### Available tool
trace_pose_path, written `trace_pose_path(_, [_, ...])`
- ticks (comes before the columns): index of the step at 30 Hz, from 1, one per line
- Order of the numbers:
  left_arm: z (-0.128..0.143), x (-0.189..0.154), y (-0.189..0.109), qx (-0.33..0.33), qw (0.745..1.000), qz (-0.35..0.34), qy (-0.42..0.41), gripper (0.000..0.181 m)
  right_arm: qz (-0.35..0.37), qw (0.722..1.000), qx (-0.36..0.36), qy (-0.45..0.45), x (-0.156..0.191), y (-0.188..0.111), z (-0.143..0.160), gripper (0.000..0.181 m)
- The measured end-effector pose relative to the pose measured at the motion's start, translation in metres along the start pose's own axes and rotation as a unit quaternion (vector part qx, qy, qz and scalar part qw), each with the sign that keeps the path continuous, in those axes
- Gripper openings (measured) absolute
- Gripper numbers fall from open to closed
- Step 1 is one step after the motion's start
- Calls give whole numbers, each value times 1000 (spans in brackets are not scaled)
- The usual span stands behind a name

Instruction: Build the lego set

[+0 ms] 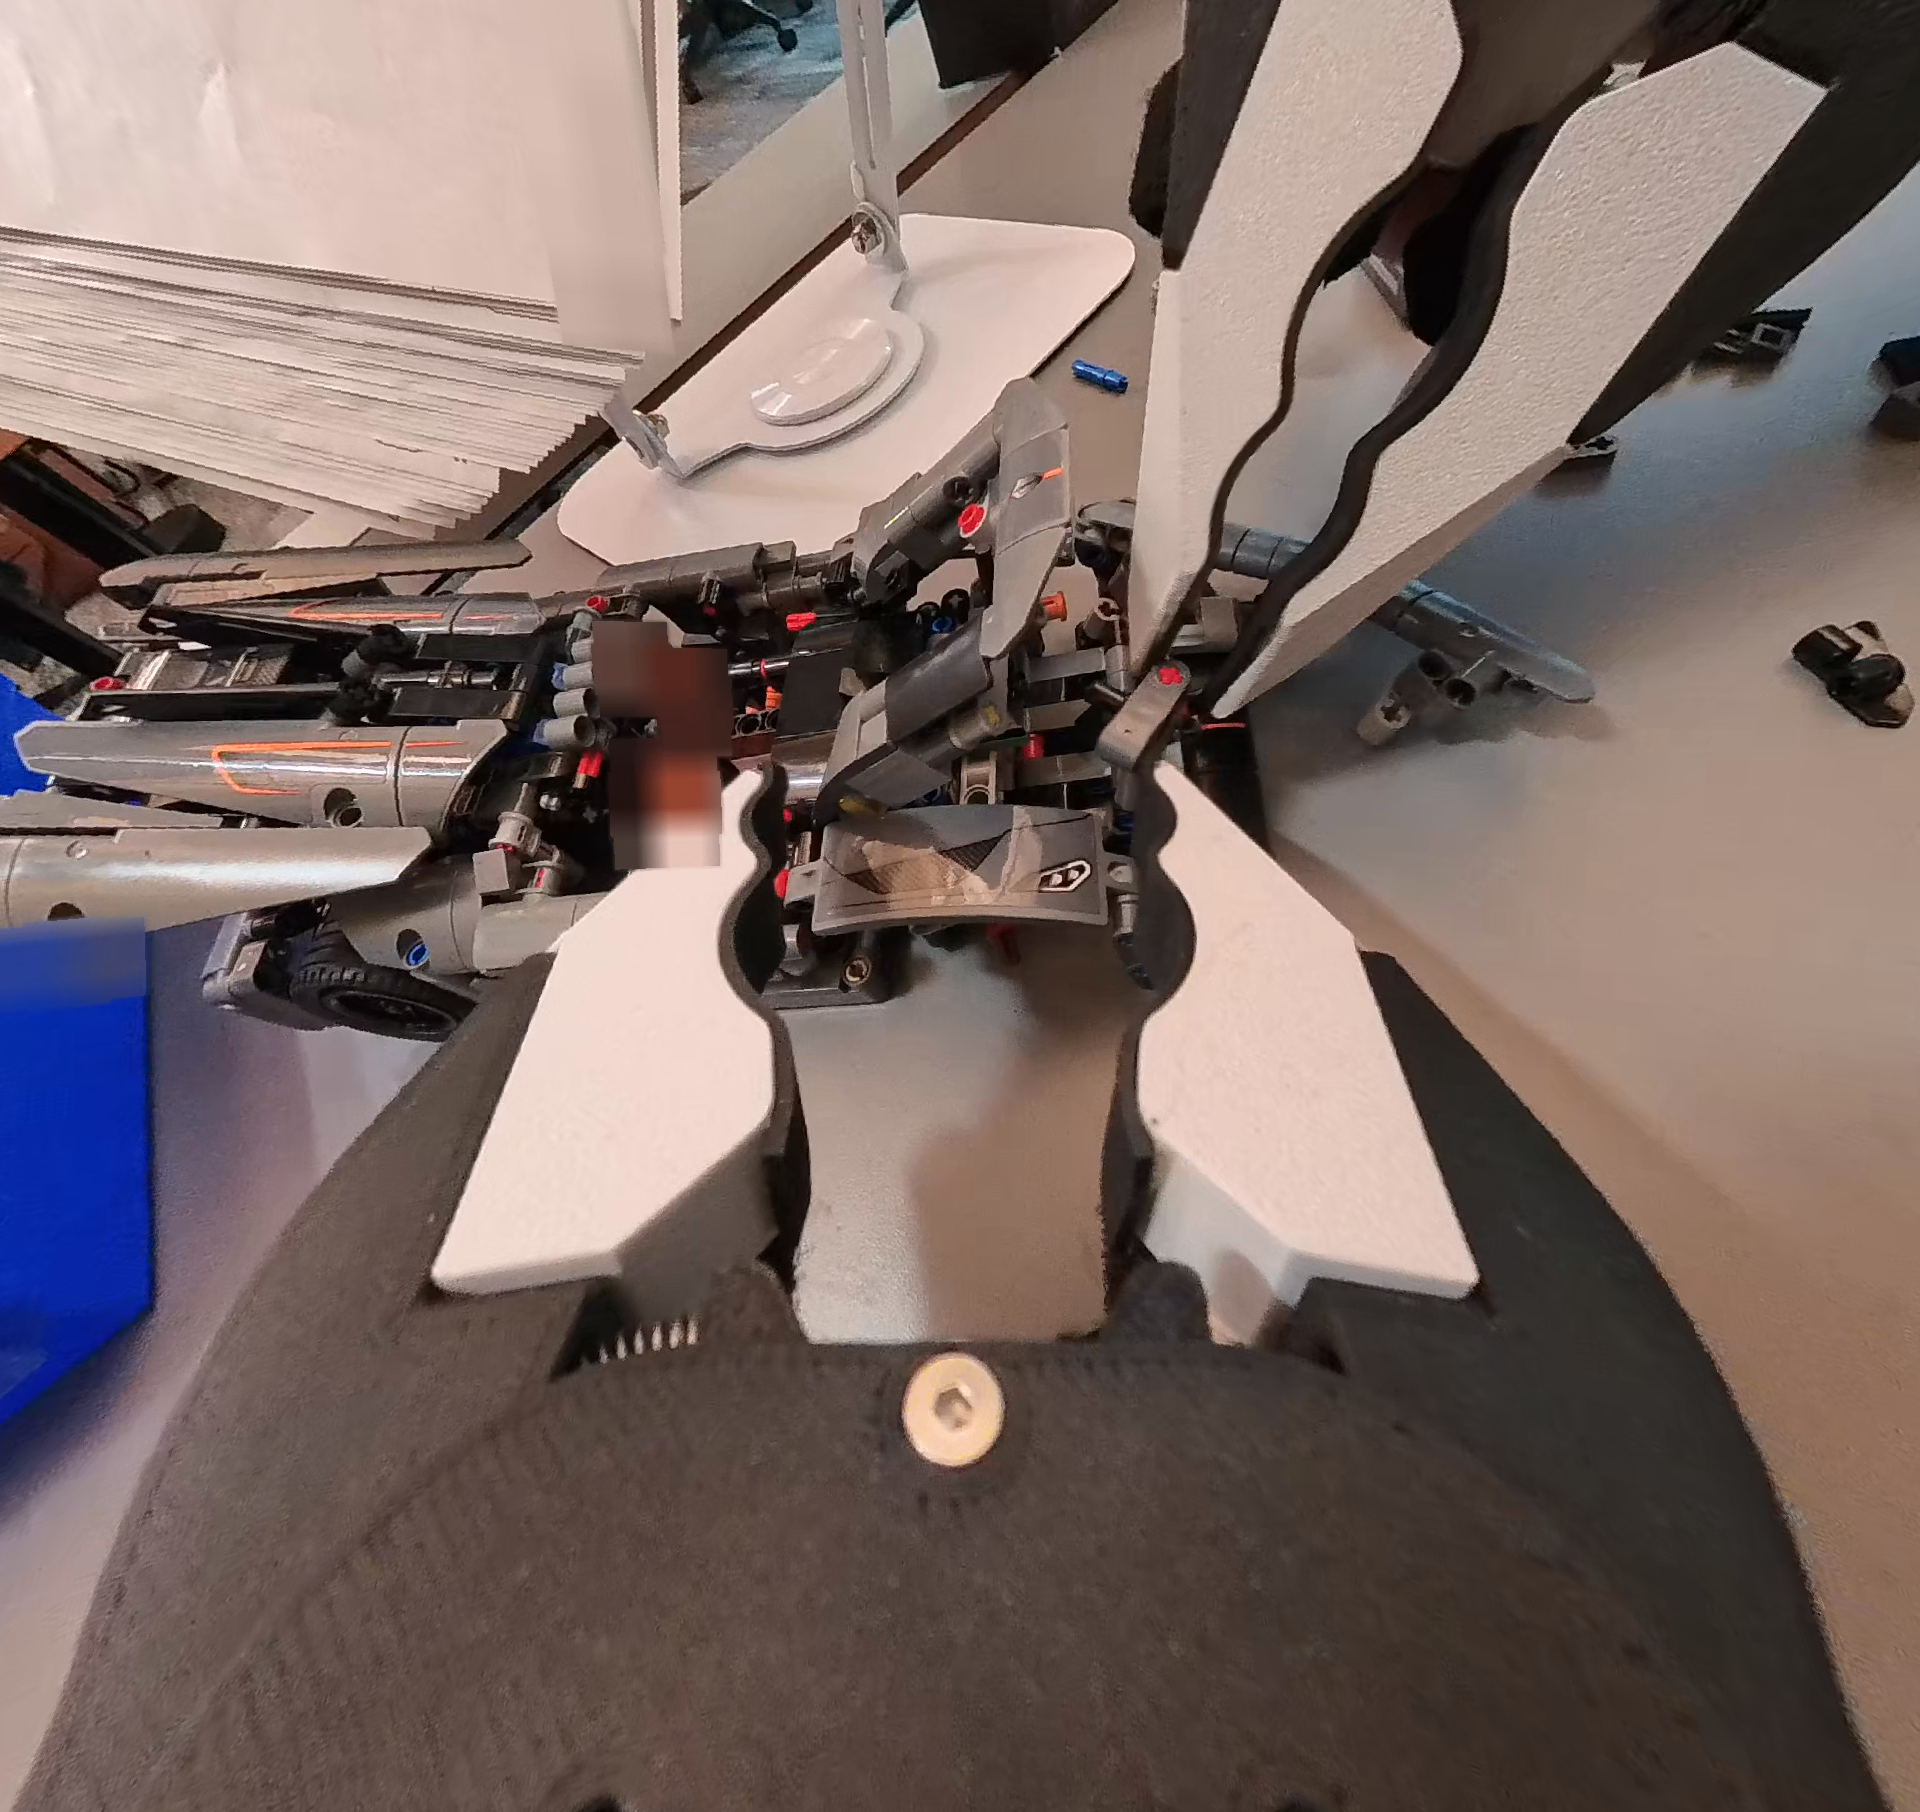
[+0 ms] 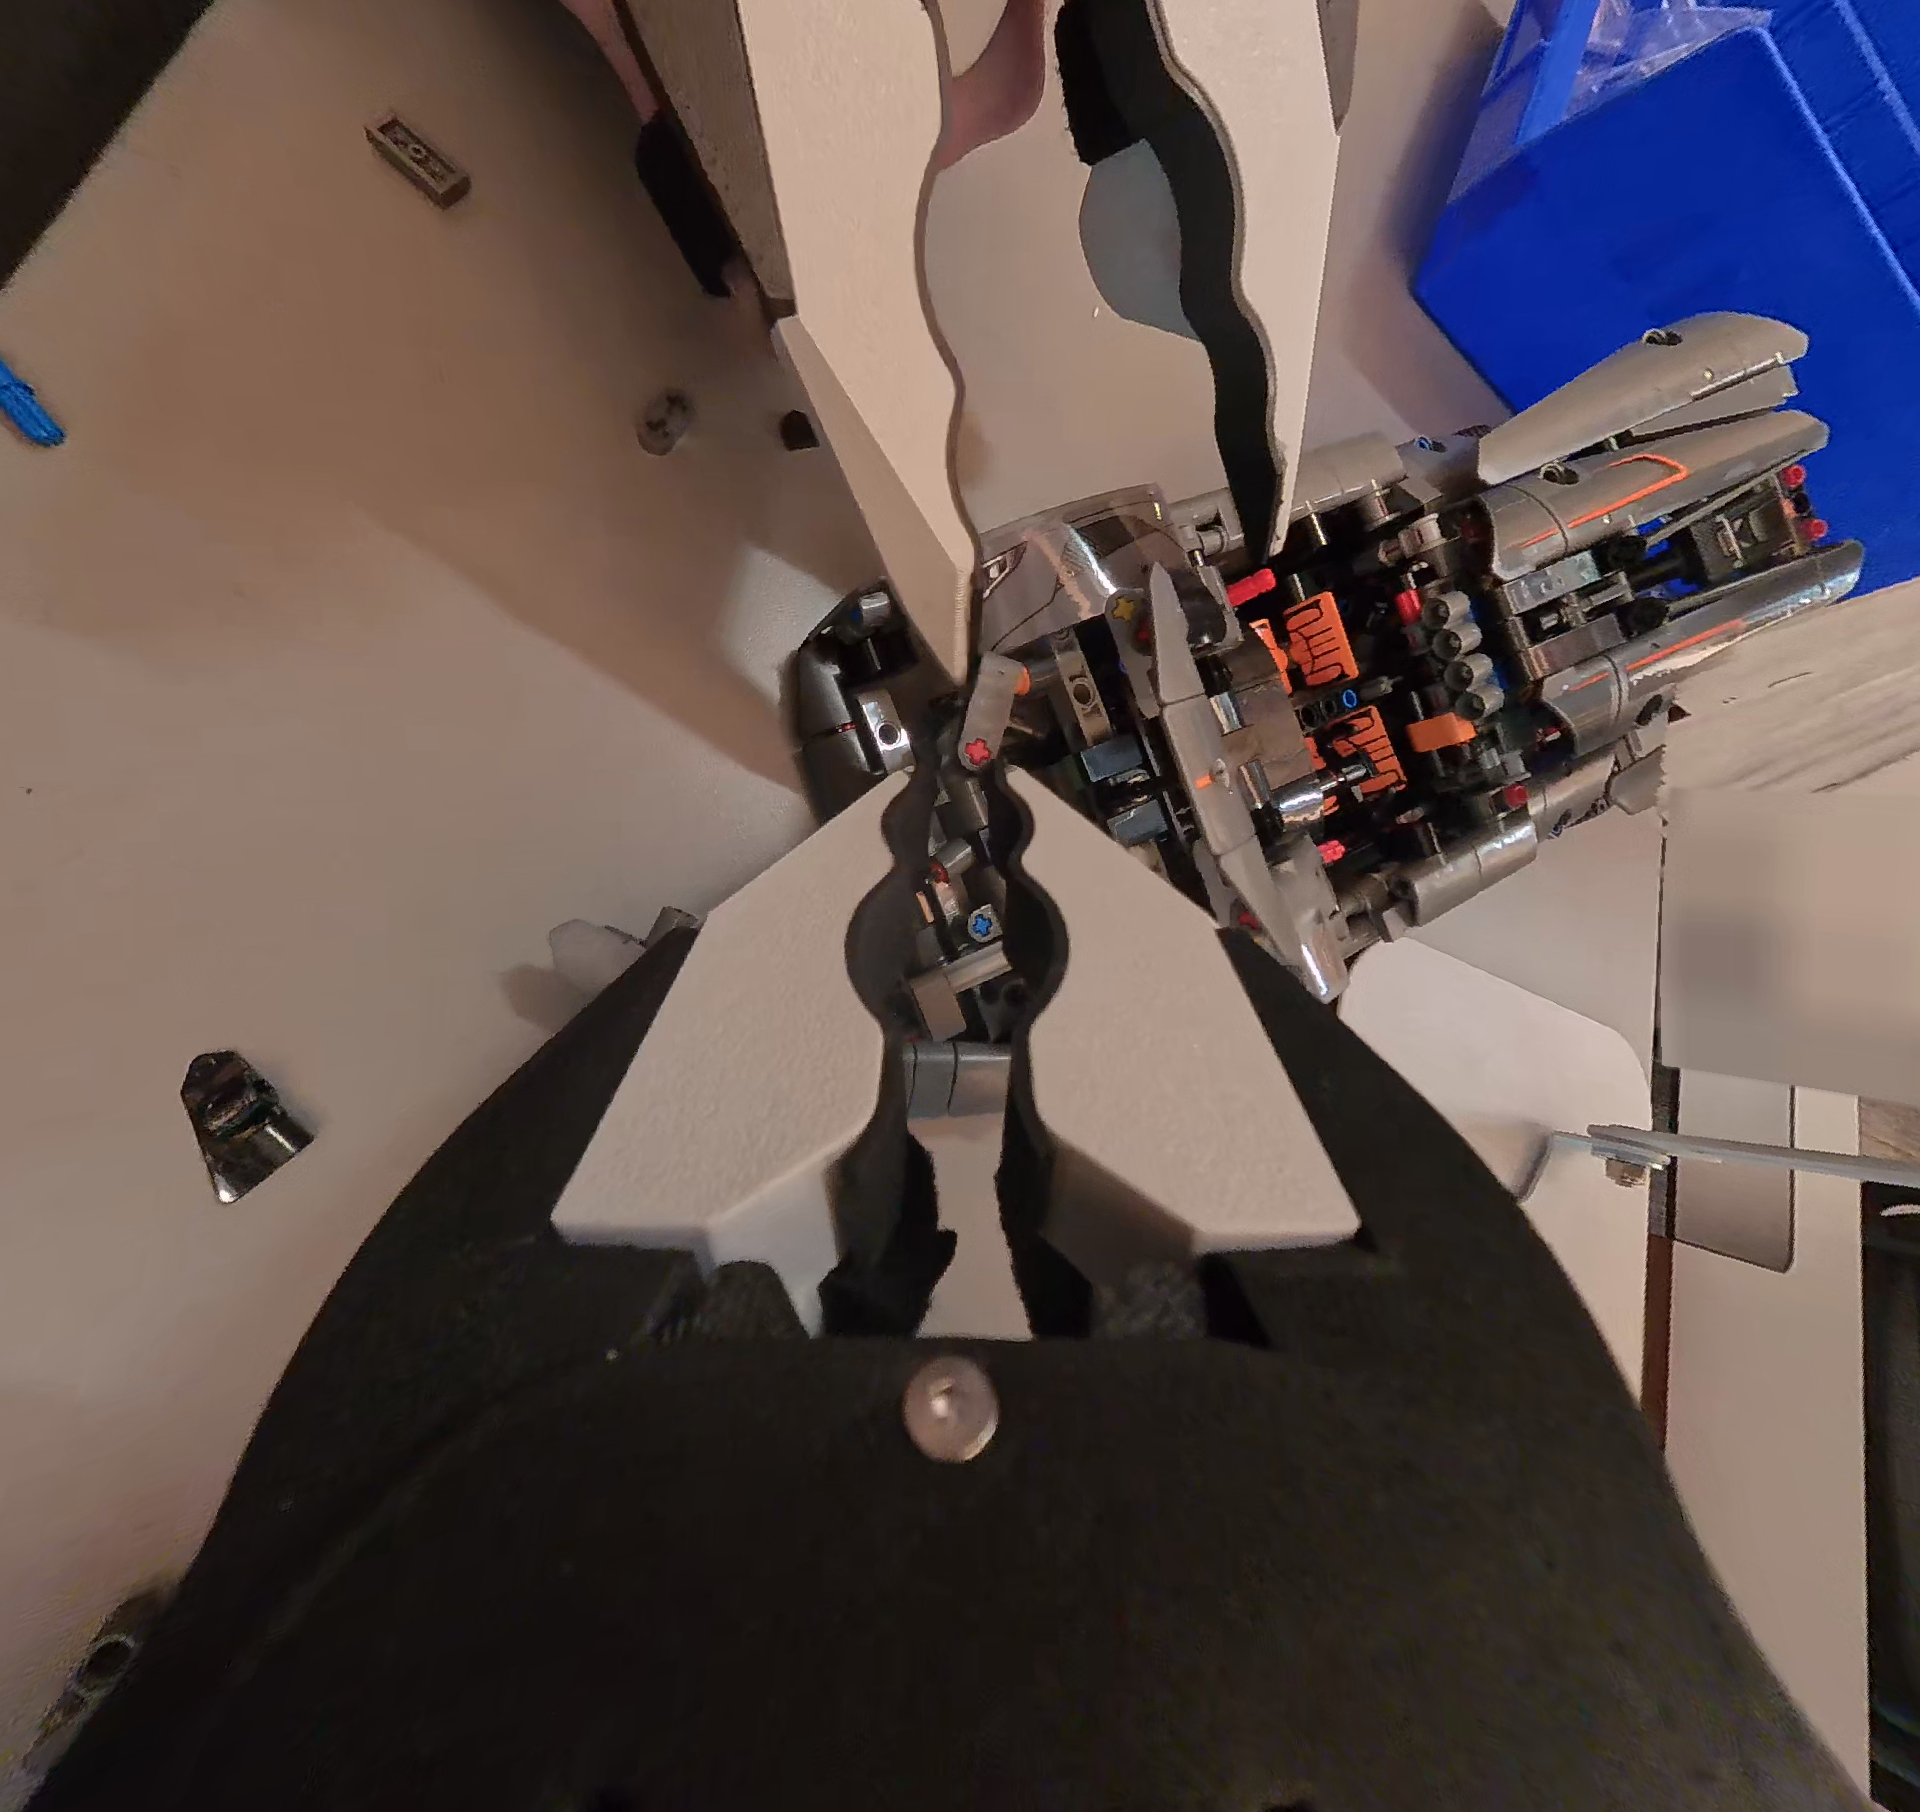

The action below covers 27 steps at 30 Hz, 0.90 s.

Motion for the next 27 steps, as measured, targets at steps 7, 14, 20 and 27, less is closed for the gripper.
trace_pose_path(7, [1, 3, -1, 3, 1000, -12, 0, 55, -5, 1000, -4, -5, 5, 1, -5, 6])
trace_pose_path(14, [3, 6, 0, 13, 1000, -23, -3, 54, -10, 1000, -9, -8, 10, 3, -8, 7])
trace_pose_path(20, [-2, 6, -10, -10, 1000, -2, -9, 61, -6, 1000, 8, 4, 2, 1, 1, 9])
trace_pose_path(27, [-1, -12, 0, 13, 999, 29, 31, 77, -4, 1000, 5, 6, 5, 5, -3, 11])
Point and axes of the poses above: each gripper's, where its closed fingertips meet, y out along the fingers, z out of its underside, x = y × z across the jaws, the point moved 3 cm from there along -y, back along the fingers, and after that the axes turned 13 degrees about z, right-handed, at the moved point
